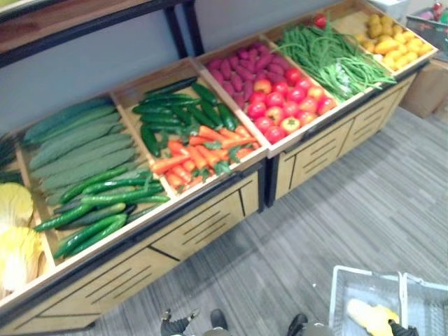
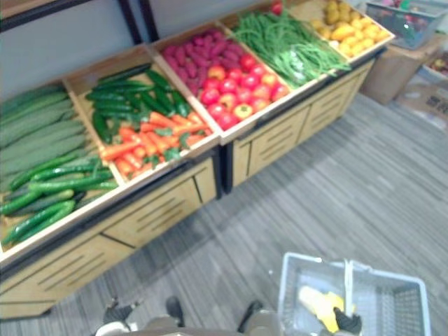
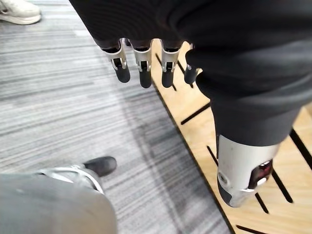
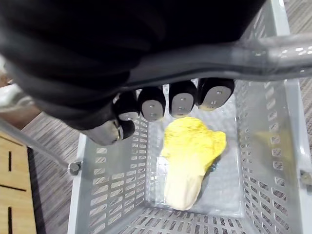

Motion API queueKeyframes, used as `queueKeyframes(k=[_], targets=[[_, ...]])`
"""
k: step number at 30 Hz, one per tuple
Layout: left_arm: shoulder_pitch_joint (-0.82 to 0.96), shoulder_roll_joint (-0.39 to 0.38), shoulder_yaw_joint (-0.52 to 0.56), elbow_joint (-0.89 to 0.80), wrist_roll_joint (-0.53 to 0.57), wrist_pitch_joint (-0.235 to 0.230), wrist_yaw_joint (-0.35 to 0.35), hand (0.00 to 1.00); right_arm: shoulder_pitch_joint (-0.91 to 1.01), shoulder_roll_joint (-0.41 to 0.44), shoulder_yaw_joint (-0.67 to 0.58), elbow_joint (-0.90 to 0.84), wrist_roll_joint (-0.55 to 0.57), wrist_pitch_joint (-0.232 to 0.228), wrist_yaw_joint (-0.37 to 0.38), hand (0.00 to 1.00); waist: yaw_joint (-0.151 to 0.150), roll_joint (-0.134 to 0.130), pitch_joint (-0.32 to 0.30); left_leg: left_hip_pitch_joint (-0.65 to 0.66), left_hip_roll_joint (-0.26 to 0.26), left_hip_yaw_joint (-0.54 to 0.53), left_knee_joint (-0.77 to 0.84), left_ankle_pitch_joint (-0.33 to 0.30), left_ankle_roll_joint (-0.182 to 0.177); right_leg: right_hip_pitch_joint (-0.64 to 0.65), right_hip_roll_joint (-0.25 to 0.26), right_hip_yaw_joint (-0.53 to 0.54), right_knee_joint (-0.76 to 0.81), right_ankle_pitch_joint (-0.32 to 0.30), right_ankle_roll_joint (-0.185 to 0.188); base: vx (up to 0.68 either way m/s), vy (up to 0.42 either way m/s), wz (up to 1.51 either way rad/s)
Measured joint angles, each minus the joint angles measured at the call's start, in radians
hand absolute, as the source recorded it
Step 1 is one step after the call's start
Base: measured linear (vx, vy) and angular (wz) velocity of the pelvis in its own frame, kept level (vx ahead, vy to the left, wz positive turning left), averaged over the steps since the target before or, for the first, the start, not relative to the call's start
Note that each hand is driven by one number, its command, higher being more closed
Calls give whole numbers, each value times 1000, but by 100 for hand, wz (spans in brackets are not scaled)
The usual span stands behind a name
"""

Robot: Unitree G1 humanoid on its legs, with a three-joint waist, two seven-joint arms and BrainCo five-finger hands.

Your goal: Pick vegetable in the basket

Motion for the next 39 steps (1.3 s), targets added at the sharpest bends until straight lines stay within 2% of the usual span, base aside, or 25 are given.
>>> queueKeyframes(k=[3, 6, 8, 9, 24, 34, 36, 39], targets=[[6, 17, -1, 33, 0, 3, 5, 0, -5, 13, 40, -2, -3, -3, 0, 100, 4, -21, -1, -16, -23, -18, -9, 0, 15, -9, 10, 75, -27, 20, 8, -66, 101, 31], [18, 20, -4, 36, 3, 15, 5, 0, -10, 15, 64, -1, -2, -4, 1, 100, 21, -26, -7, -11, -41, -15, -26, -1, 15, -7, 13, 125, -70, 49, 15, 4, 115, -4], [12, 26, -8, 56, 5, 15, 4, 0, -17, 14, 86, 0, -2, -5, 2, 100, 20, -27, -7, -8, -51, -6, -36, 2, 20, -6, 16, 140, -99, 74, 15, 35, 79, -16], [-1, 93, -111, 75, 20, 15, -4, 0, -44, 9, 210, 82, 9, -6, 39, 100, -7, -70, -3, 55, -84, -20, -62, -15, 16, 51, 29, 197, -184, 122, 27, 20, 33, -8], [-1, 93, -111, 83, 20, 14, -7, 0, -20, 8, 240, 81, 8, -19, 60, 100, -7, -63, 7, 125, -75, -12, -62, -36, 8, 101, 47, 246, -188, 122, 27, 9, -3, -7], [2, 101, -191, 82, 44, 14, -29, 0, 8, -22, 280, 71, -5, -20, 66, 100, -6, -45, -4, 137, -75, -41, -62, -37, 7, 96, 46, 258, -157, 115, 19, -3, -4, -2], [3, 102, -192, 82, 44, 14, -31, 0, 12, -22, 281, 57, -9, -20, 67, 100, -5, -43, -4, 142, -73, -41, -61, -42, 0, 84, 44, 270, -124, 92, 18, -13, -18, -6], [1, 113, -192, 79, 45, 14, -31, 0, 23, -22, 284, 33, -10, -24, 67, 100, -8, -46, -1, 129, -63, -49, -14, -69, -15, 48, 43, 314, -33, 25, 6, -2, -63, 5]])
